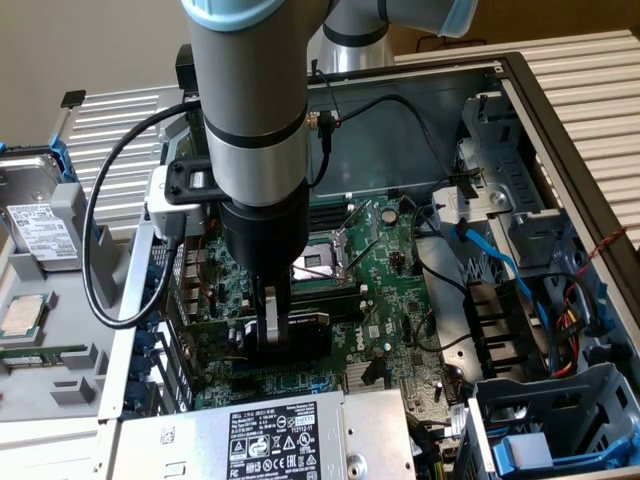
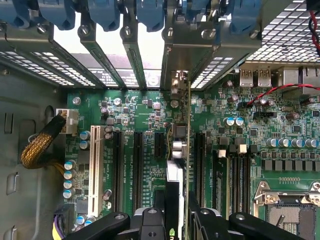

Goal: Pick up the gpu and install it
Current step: 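Insert the gpu into the slot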

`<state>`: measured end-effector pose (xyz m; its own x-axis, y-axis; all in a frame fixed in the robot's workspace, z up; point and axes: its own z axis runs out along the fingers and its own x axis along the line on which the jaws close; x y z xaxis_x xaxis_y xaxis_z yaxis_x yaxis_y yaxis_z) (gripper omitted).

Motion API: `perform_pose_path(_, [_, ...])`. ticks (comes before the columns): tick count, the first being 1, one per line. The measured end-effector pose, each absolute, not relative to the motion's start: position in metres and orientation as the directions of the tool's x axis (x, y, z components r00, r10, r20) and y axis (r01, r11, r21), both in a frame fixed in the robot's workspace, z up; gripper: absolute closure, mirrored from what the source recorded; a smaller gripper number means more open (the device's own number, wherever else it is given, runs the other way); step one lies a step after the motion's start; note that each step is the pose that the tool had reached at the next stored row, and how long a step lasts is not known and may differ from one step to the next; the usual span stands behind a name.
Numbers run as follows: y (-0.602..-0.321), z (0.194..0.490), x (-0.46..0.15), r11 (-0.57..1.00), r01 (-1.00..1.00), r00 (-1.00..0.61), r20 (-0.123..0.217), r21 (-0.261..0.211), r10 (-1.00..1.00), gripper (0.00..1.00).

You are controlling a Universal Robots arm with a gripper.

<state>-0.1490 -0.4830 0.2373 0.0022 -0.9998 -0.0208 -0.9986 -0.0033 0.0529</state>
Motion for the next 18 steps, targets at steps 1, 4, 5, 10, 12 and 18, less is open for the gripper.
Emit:
perform_pose_path(1, [-0.4830,0.2373,-0.1490,-0.003,-0.999,0.002,-0.021,0.053,-1.000,0.73])
perform_pose_path(4, [-0.4830,0.2373,-0.1490,-0.003,-0.999,0.002,-0.021,0.053,-1.000,0.73])
perform_pose_path(5, [-0.4830,0.2373,-0.1490,-0.003,-0.999,0.002,-0.021,0.053,-1.000,0.73])
perform_pose_path(10, [-0.4830,0.2373,-0.1490,-0.003,-0.999,0.002,-0.021,0.053,-1.000,0.73])
perform_pose_path(12, [-0.4830,0.2373,-0.1490,-0.003,-0.999,0.002,-0.021,0.053,-1.000,0.73])
perform_pose_path(18, [-0.4830,0.2373,-0.1490,-0.003,-0.999,0.002,-0.021,0.053,-1.000,0.73])
